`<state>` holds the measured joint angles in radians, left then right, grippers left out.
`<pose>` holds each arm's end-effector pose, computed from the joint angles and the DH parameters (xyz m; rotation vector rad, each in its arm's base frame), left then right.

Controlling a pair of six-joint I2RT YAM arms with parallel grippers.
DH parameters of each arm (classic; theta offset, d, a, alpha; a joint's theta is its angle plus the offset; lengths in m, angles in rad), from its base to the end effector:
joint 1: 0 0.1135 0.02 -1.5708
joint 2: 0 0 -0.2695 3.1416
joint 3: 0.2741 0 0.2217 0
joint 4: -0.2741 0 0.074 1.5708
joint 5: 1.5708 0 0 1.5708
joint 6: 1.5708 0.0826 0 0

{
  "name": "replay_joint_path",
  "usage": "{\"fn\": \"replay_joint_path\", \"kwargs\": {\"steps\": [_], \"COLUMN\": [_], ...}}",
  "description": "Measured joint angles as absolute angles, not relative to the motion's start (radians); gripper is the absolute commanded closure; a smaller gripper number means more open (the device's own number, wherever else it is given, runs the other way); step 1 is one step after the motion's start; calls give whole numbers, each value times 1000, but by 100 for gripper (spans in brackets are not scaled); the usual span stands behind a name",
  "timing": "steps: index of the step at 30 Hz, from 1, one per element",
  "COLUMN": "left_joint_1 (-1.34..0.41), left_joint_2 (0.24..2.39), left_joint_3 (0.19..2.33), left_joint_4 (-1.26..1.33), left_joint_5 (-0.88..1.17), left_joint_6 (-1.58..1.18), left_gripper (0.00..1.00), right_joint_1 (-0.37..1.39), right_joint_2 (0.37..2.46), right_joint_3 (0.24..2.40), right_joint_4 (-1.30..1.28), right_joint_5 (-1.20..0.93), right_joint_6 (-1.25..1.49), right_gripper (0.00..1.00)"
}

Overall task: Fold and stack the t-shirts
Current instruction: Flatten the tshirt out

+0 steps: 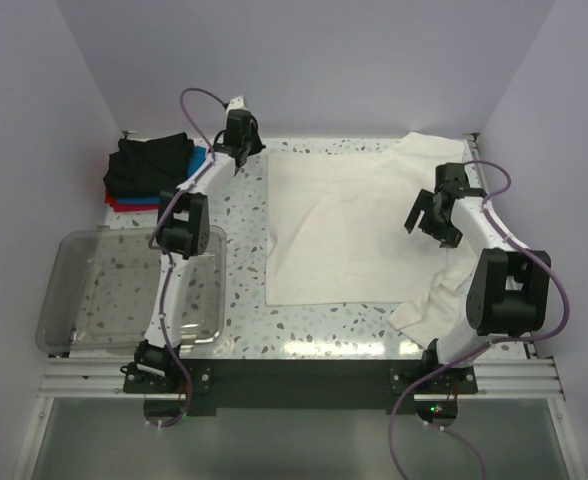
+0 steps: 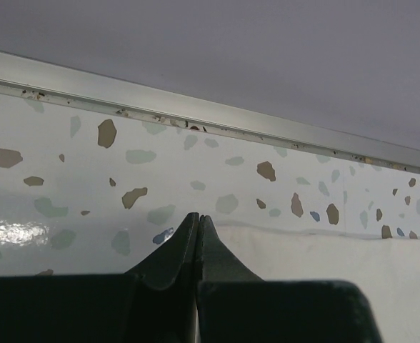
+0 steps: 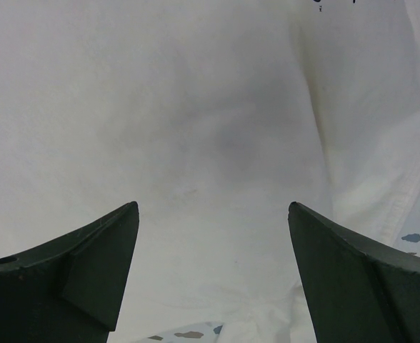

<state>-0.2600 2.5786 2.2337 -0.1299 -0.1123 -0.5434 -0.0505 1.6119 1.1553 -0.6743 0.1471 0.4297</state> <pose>0.5898 -0.1473 0.1703 -0.3615 2.0326 -0.3856 0.3144 -0.0280 0.2017 0.6806 2.5942 -0.0811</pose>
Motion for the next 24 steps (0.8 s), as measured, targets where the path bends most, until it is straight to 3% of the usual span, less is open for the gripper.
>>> {"fn": "replay_joint_path", "kwargs": {"steps": [5,8,9,12,18,24], "left_joint_1": [-235,-231,-233,-240,-285,-427], "left_joint_2": [2587,2587,2583,2552,2399,2249], "left_joint_3": [2239,2234,2224,2135,1861,1730], "left_joint_4": [-130,-124,-120,-112,-114,-139], "left_joint_5": [-74,-51,-44,-16,27,20], "left_joint_6": [-543,-541,-540,-542,-556,-563], "left_gripper": [98,83,72,64,56,55], "right_joint_1": [-51,-51,-51,-51,-51,-51], "right_joint_2": [1612,1612,1612,1611,1604,1591], "right_joint_3": [1155,1155,1155,1155,1149,1087], "right_joint_4": [-680,-682,-682,-682,-678,-664], "right_joint_5": [147,146,146,146,142,134], "right_joint_6": [430,430,430,430,430,430], "right_gripper": [12,12,12,12,12,12]}}
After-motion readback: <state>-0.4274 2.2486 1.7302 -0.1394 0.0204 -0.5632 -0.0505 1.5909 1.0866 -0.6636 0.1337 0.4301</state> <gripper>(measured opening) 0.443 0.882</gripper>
